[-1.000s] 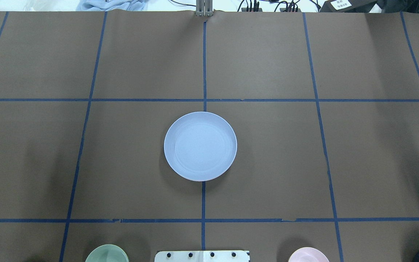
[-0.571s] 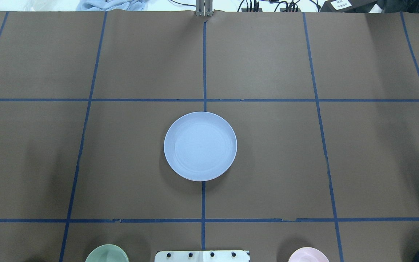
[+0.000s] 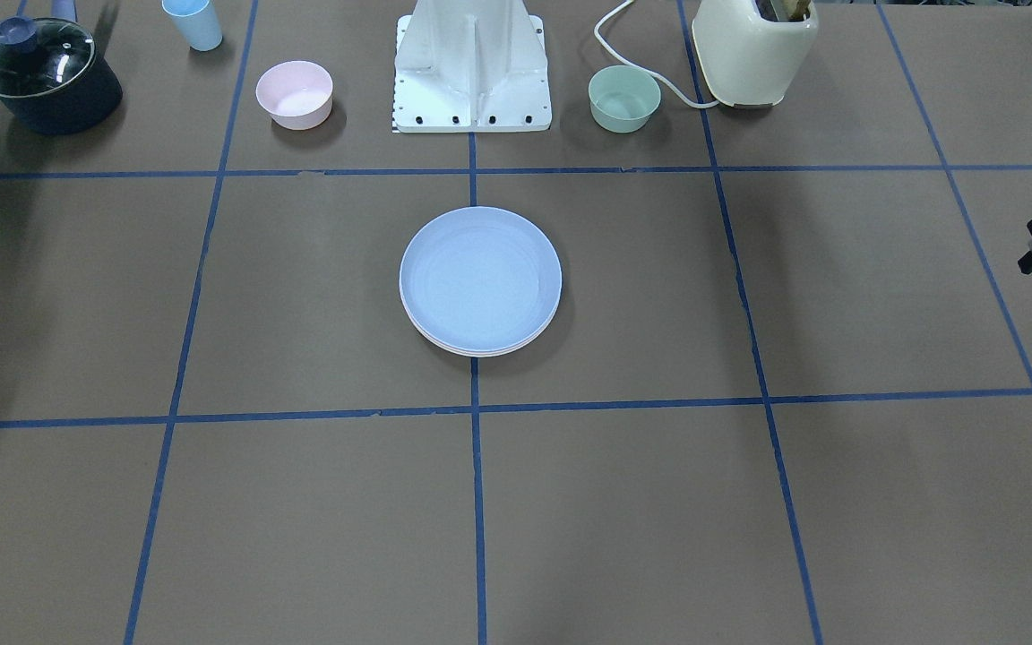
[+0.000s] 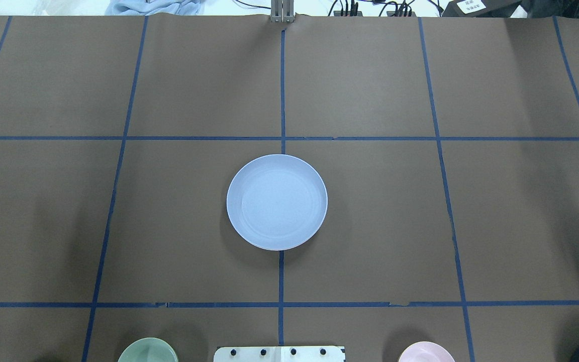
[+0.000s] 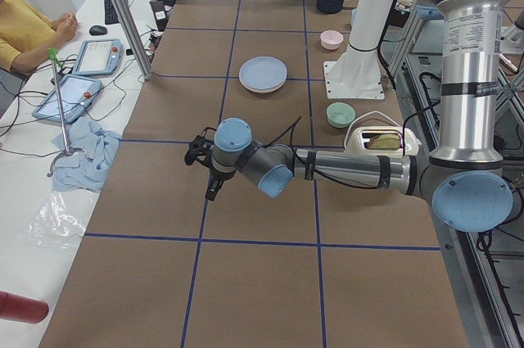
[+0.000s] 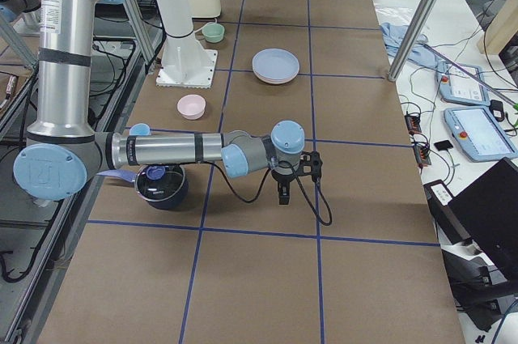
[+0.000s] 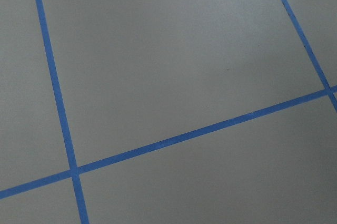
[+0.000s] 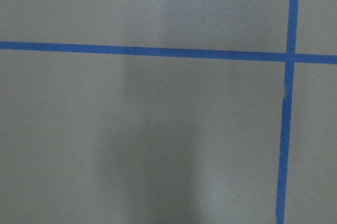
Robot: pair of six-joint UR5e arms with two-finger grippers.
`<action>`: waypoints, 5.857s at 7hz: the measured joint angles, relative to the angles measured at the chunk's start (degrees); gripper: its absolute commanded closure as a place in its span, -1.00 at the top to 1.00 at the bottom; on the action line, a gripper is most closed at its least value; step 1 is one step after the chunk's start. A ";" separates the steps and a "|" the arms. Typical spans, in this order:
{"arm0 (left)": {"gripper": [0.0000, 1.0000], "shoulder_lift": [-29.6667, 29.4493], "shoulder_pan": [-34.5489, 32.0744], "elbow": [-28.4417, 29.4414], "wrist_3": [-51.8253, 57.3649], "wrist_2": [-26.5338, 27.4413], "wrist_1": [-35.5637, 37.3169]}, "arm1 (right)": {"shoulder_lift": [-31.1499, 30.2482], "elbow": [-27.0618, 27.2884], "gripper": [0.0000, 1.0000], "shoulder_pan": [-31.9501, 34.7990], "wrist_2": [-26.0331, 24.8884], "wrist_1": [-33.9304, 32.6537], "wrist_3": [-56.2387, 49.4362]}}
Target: Stack three plates with pink and blue
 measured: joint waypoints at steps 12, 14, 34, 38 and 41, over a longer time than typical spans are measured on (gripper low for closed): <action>0.98 0.00 0.17 0.47 -0.05 0.00 -0.20 | 0.02 -0.80 1.00 -0.26 0.72 0.00 -0.09; 0.98 0.00 0.17 0.55 -0.02 0.00 -0.31 | 0.03 -0.84 1.00 -0.27 0.99 0.00 -0.09; 0.98 0.35 0.35 0.92 -0.09 -0.09 -0.53 | 0.03 -1.81 1.00 -0.62 2.36 0.09 -0.18; 0.98 0.38 0.35 0.95 -0.09 -0.09 -0.53 | 0.03 -1.84 1.00 -0.62 3.37 0.09 -0.18; 0.98 0.37 0.40 1.07 -0.09 -0.09 -0.53 | 0.03 -1.99 1.00 -0.62 3.51 0.09 -0.18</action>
